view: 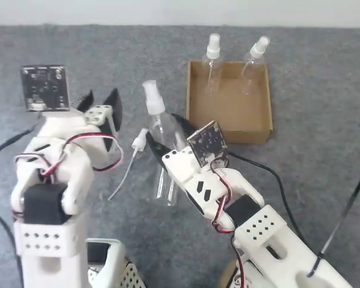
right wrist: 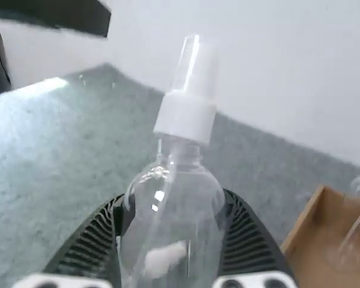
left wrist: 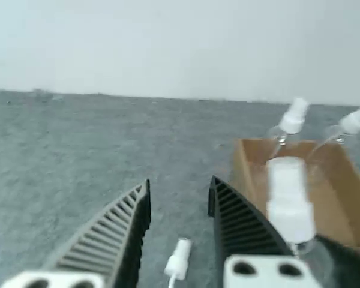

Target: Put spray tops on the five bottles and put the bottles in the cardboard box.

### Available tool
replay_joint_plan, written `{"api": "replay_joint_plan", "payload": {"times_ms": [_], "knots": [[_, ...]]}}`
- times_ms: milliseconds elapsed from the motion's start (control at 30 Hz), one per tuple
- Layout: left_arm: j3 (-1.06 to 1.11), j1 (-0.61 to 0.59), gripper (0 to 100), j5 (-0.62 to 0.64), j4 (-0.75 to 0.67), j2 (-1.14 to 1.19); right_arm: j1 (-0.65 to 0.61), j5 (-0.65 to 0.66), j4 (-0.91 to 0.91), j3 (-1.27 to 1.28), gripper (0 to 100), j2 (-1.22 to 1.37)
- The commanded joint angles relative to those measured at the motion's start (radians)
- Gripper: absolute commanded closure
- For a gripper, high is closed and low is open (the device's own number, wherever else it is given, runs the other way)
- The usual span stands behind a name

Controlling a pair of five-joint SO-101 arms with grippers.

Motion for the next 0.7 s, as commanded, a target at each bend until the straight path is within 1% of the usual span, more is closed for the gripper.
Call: {"api": "replay_joint_plan", "payload": {"times_ms": [0,133,200,400,667], "knots": [[-0.087,-0.034,85,-0.002,-0.015,-0.012,0.005,0.107,-0.145,-0.035,99.3,-0.048],[-0.183,-0.029,85,0.002,-0.015,-0.005,-0.028,0.117,-0.329,0.06,99.3,-0.048],[-0.223,0.002,85,0.002,-0.017,-0.002,-0.051,0.118,-0.38,0.107,99.3,-0.048],[-0.249,0.11,82,-0.002,-0.011,0.0,-0.059,0.118,-0.394,0.172,99.3,-0.048],[-0.09,0.123,82,-0.006,-0.055,-0.002,-0.058,0.118,-0.395,0.184,99.3,-0.048]]}}
